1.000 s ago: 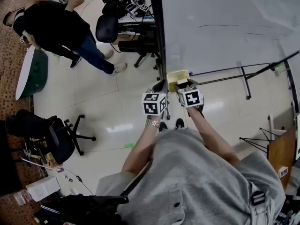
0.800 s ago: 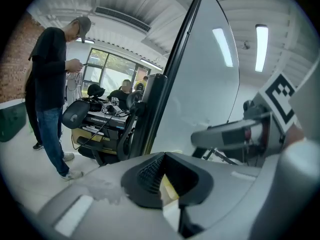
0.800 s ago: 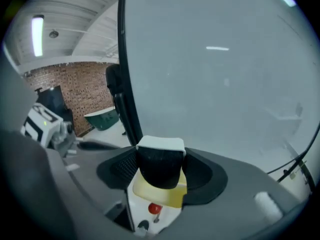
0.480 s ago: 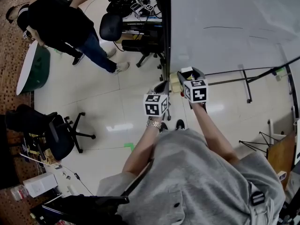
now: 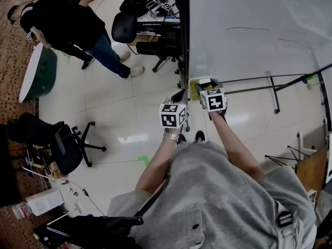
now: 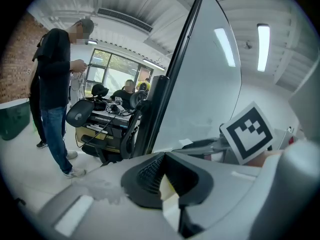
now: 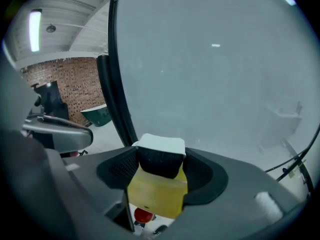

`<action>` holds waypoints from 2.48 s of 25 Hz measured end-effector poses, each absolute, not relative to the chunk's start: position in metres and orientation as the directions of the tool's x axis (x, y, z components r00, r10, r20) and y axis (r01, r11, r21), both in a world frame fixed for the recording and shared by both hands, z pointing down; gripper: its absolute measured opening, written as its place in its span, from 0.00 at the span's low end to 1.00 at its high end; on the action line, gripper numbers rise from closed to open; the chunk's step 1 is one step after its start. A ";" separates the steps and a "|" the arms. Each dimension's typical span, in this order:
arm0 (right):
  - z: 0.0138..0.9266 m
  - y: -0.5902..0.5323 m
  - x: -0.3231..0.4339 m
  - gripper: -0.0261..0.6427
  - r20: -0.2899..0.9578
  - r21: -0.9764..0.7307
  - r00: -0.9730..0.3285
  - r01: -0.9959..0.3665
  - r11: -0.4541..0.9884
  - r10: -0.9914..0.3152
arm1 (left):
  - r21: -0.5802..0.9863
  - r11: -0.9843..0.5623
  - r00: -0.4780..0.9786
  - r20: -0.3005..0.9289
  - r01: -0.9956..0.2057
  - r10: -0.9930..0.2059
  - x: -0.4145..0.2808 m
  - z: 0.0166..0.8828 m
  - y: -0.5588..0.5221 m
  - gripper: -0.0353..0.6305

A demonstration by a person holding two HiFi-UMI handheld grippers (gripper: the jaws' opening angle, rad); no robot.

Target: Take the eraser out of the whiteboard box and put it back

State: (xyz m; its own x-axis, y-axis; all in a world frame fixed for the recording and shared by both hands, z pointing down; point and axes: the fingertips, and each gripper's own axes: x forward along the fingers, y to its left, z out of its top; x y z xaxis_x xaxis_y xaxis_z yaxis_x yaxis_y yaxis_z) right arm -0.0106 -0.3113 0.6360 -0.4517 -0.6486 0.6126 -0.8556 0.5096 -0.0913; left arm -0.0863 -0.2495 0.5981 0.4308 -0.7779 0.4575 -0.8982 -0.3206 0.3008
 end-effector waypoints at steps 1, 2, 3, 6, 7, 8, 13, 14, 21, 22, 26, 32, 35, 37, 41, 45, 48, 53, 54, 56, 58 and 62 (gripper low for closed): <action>0.639 -0.311 -0.011 0.46 0.623 -0.093 -0.453 -0.852 0.515 -0.637 | 0.300 -0.321 0.431 0.458 -0.898 -0.777 -0.085 0.598 -0.249 0.06; 0.643 -0.311 -0.011 0.46 0.636 -0.095 -0.454 -0.848 0.521 -0.624 | 0.300 -0.323 0.433 0.459 -0.898 -0.776 -0.082 0.599 -0.249 0.06; 0.647 -0.310 -0.011 0.47 0.647 -0.101 -0.457 -0.845 0.526 -0.610 | 0.299 -0.325 0.434 0.460 -0.897 -0.775 -0.080 0.599 -0.248 0.06; 0.655 -0.308 -0.011 0.50 0.650 -0.140 -0.480 -0.838 0.528 -0.590 | 0.297 -0.329 0.436 0.461 -0.896 -0.772 -0.074 0.599 -0.246 0.06; 0.654 -0.308 -0.011 0.50 0.649 -0.142 -0.482 -0.837 0.529 -0.589 | 0.295 -0.328 0.435 0.462 -0.897 -0.773 -0.073 0.599 -0.246 0.06; 0.653 -0.309 -0.010 0.50 0.648 -0.139 -0.481 -0.837 0.530 -0.590 | 0.293 -0.326 0.432 0.463 -0.899 -0.774 -0.073 0.599 -0.246 0.06; 0.637 -0.302 -0.006 0.50 0.628 -0.136 -0.496 -0.829 0.542 -0.600 | 0.293 -0.301 0.411 0.472 -0.908 -0.780 -0.066 0.603 -0.242 0.06; 0.632 -0.297 -0.004 0.50 0.614 -0.141 -0.504 -0.828 0.543 -0.608 | 0.295 -0.294 0.407 0.480 -0.909 -0.777 -0.063 0.607 -0.237 0.06; 0.623 -0.269 0.006 0.41 0.563 -0.146 -0.522 -0.826 0.544 -0.641 | 0.300 -0.293 0.413 0.513 -0.908 -0.753 -0.042 0.626 -0.196 0.06; 0.625 -0.263 0.008 0.23 0.566 -0.138 -0.516 -0.828 0.544 -0.643 | 0.297 -0.299 0.415 0.511 -0.907 -0.752 -0.041 0.626 -0.190 0.06; 0.629 -0.217 0.011 0.04 0.577 -0.154 -0.505 -0.839 0.521 -0.642 | 0.282 -0.330 0.431 0.497 -0.901 -0.753 -0.043 0.618 -0.163 0.06; 0.628 -0.133 -0.003 0.04 0.574 -0.168 -0.500 -0.847 0.505 -0.648 | 0.289 -0.364 0.463 0.479 -0.885 -0.746 -0.050 0.614 -0.088 0.06; 0.636 -0.093 -0.017 0.04 0.593 -0.170 -0.510 -0.836 0.522 -0.623 | 0.294 -0.358 0.462 0.493 -0.886 -0.738 -0.059 0.622 -0.059 0.06; 0.637 -0.071 -0.027 0.04 0.598 -0.166 -0.523 -0.823 0.544 -0.608 | 0.296 -0.347 0.454 0.498 -0.890 -0.739 -0.066 0.625 -0.050 0.06; 0.638 -0.044 -0.035 0.04 0.596 -0.171 -0.554 -0.795 0.582 -0.581 | 0.291 -0.336 0.441 0.487 -0.896 -0.754 -0.068 0.619 -0.037 0.06; 0.642 -0.045 -0.025 0.04 0.593 -0.205 -0.579 -0.781 0.591 -0.559 | 0.280 -0.320 0.421 0.488 -0.905 -0.765 -0.060 0.618 -0.040 0.06; 0.636 -0.044 -0.012 0.04 0.582 -0.230 -0.585 -0.785 0.575 -0.565 | 0.282 -0.294 0.401 0.489 -0.913 -0.775 -0.061 0.617 -0.039 0.06; 0.635 -0.045 -0.003 0.04 0.609 -0.236 -0.587 -0.776 0.585 -0.533 | 0.274 -0.272 0.378 0.494 -0.922 -0.783 -0.064 0.614 -0.038 0.06; 0.635 -0.045 -0.002 0.04 0.611 -0.238 -0.587 -0.776 0.584 -0.530 | 0.270 -0.277 0.379 0.492 -0.922 -0.784 -0.062 0.613 -0.038 0.06; 0.634 -0.048 -0.003 0.04 0.610 -0.240 -0.594 -0.769 0.592 -0.524 | 0.261 -0.283 0.379 0.485 -0.923 -0.788 -0.059 0.610 -0.043 0.06; 0.632 -0.047 -0.003 0.04 0.608 -0.242 -0.602 -0.762 0.601 -0.518 | 0.259 -0.283 0.377 0.481 -0.924 -0.792 -0.056 0.607 -0.044 0.06; 0.631 -0.046 -0.002 0.04 0.609 -0.248 -0.608 -0.756 0.606 -0.509 | 0.261 -0.296 0.389 0.475 -0.919 -0.789 -0.046 0.601 -0.046 0.06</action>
